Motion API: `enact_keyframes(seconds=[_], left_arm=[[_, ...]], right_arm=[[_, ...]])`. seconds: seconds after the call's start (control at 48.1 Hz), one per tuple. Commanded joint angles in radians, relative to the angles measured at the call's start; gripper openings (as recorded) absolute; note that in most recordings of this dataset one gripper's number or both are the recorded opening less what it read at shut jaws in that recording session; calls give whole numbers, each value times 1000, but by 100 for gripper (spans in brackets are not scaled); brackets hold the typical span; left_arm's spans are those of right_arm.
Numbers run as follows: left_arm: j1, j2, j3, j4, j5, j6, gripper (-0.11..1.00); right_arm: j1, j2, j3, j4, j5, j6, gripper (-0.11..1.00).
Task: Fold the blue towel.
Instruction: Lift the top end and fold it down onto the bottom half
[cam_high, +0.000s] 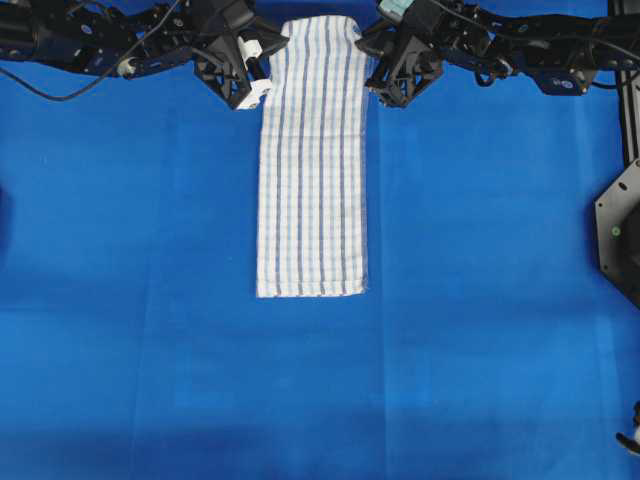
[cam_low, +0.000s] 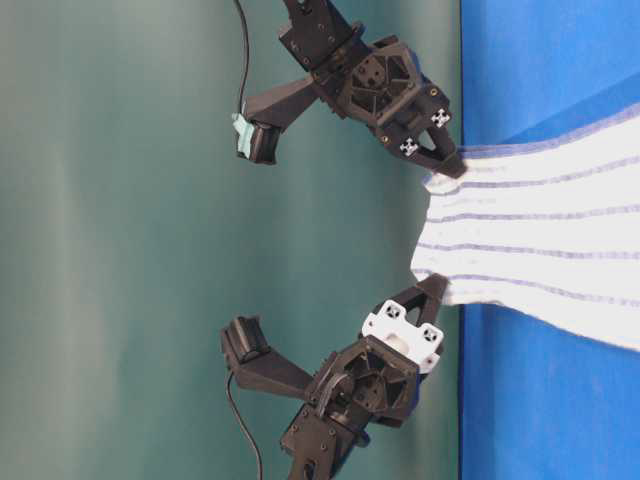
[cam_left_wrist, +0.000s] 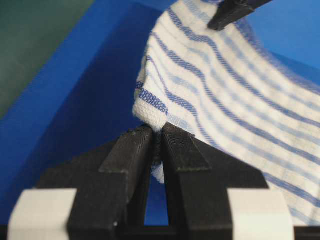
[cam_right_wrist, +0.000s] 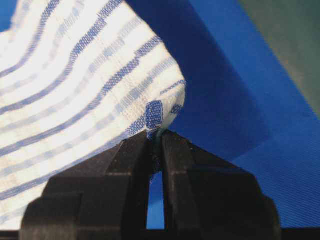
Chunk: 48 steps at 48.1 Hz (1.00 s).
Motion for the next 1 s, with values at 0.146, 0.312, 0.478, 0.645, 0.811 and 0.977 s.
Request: enact_keyframes(seconds=[0.146,0.312,0.478,0.645,0.811,0.977], left_arm=[[-101,-81,32,2,28,-8,4],[-199,-146,92,-3,32,-29,4],[-295,-202,149,-3,32,-75,4],[-385,-218,175,-5,32,-143,4],[-465,-212,169,-3,32,-169,4],[-541,-202,164,-5,26,-170,4]], right_arm=[[97,-100,46,6,25,41,9],[187,-160,98,6,31,92,9],[291,-204,150,6,31,152,9],[385,-215,175,6,31,202,9],[460,-215,181,6,31,224,9],[509,-213,183,21,32,229,9]])
